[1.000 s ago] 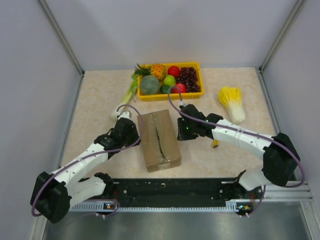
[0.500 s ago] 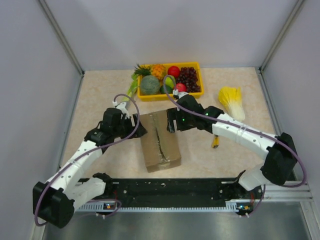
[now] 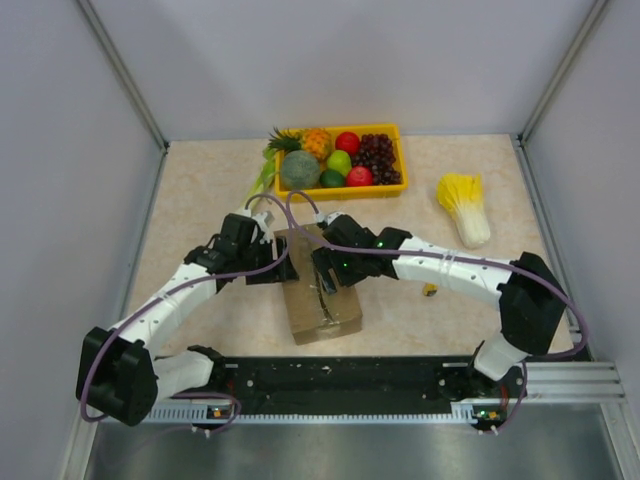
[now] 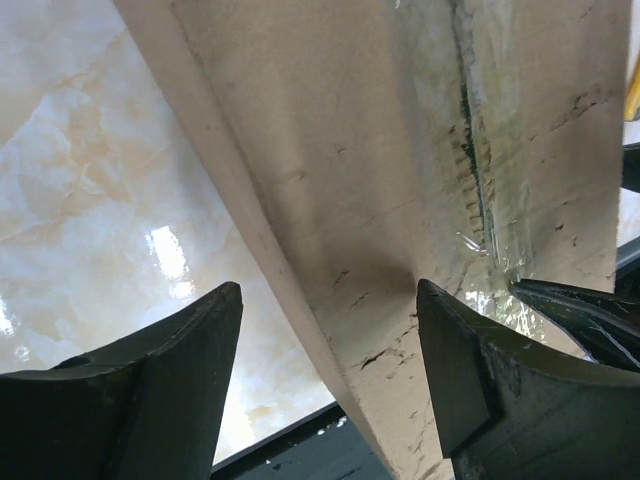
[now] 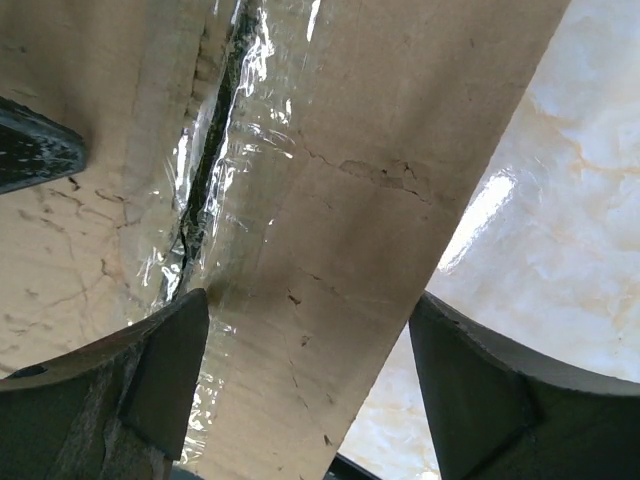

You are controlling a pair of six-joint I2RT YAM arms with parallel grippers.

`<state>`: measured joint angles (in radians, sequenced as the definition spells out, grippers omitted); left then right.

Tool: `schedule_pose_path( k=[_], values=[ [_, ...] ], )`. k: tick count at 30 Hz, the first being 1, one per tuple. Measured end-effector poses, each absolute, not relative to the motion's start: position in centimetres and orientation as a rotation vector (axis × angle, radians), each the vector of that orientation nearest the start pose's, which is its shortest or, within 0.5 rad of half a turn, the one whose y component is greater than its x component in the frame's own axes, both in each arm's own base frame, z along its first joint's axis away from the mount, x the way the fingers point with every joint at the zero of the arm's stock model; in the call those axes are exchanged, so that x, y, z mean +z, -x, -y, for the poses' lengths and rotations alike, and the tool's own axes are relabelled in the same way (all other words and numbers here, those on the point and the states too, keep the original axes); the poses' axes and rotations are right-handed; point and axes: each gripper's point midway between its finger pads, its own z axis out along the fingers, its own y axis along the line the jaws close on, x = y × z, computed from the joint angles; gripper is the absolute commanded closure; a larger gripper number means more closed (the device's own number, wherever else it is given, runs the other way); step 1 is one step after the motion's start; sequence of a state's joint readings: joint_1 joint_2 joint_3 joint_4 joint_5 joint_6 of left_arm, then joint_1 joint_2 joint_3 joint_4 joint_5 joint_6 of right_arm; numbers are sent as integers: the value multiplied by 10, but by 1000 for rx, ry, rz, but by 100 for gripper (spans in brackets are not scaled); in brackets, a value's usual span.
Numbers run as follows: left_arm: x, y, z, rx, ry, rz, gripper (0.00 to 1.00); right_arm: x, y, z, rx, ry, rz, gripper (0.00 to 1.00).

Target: Unpack the express box

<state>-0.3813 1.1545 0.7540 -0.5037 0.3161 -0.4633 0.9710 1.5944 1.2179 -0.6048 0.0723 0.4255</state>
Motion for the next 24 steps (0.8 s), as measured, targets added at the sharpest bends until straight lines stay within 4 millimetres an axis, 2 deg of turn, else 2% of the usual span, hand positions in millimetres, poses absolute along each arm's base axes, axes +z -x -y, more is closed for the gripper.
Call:
schedule_pose_path(
  k=[6,12,17,24],
  values=[
    [98,-230,164,-678,-21,-2603,32,100,-212,-316,318,689,-2524,22],
    [94,-229,166,-676,-8,-2621,42,101,-212,-315,241,670,-2502,22],
    [94,-229,168,-683,-6,-2628,48,113,-212,-317,192,674,-2463,21],
    [95,-228,170,-700,-2,-2627,53,141,-217,-327,115,677,-2382,21]
  ],
)
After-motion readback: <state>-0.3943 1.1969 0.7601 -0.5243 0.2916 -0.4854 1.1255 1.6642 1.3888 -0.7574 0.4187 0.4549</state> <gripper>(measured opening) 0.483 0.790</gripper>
